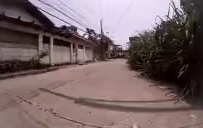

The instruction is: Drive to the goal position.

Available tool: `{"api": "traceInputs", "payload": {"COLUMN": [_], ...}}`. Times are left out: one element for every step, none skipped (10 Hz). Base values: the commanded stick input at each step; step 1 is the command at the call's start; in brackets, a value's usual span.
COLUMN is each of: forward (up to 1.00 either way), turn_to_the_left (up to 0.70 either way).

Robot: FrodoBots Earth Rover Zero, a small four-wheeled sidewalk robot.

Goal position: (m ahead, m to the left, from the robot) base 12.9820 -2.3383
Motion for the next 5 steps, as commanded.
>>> {"api": "traceInputs", "payload": {"forward": [1.0, 1.0, 1.0, 1.0, 1.0], "turn_to_the_left": [0.01, 0.01, 0.01, 0.01, 0.01]}}
